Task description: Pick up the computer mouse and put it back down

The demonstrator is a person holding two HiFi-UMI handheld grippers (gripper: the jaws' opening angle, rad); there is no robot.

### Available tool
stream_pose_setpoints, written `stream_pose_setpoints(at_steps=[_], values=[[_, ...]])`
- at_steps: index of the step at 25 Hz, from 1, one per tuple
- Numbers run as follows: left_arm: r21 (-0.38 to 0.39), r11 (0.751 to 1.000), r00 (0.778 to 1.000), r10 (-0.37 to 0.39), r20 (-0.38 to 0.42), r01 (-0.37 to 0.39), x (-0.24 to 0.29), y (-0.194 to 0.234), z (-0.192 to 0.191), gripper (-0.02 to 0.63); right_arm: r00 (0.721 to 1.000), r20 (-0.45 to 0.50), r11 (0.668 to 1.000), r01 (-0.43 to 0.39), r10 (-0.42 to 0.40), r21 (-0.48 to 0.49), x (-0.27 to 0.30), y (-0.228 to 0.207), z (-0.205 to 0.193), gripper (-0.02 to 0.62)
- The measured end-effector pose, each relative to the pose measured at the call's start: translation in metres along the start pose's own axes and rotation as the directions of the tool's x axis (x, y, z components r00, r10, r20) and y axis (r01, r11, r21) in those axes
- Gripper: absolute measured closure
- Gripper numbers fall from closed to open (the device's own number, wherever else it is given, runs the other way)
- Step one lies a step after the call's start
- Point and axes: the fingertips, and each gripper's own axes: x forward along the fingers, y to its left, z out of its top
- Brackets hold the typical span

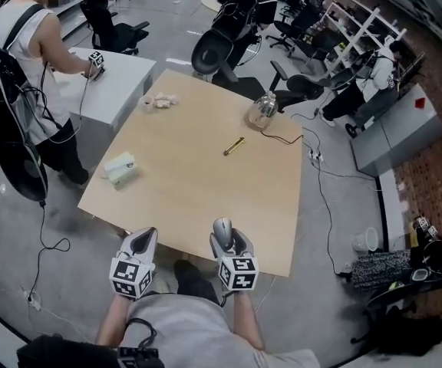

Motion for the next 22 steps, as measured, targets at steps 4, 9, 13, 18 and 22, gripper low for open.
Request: stream_pose_setpoints(at_steps=[4,9,13,18,22], values=[[0.014,0.999,0.999,-0.048,-0.009,0.048,0.022,-0.02,0.0,0.586,0.998,0.002,0.998,0.057,-0.057,0.031,-0.012,-0.031,-0.007,0.302],[0.028,0.995,0.996,-0.092,-0.02,0.093,0.063,-0.047,0.0,0.586,0.993,-0.001,0.991,0.119,-0.119,0.065,-0.019,-0.084,-0.012,0.302],[0.033,0.992,0.992,-0.123,-0.032,0.124,0.094,-0.071,0.0,0.586,0.989,-0.028,0.988,0.147,-0.145,0.058,-0.018,-0.127,-0.018,0.302],[0.034,0.99,0.99,-0.134,-0.049,0.136,0.127,-0.091,-0.001,0.586,0.984,-0.045,0.983,0.172,-0.169,0.063,-0.014,-0.175,-0.021,0.302],[0.032,0.99,0.988,-0.136,-0.075,0.138,0.153,-0.099,-0.008,0.586,0.983,-0.056,0.981,0.181,-0.177,0.075,-0.001,-0.203,-0.023,0.302]])
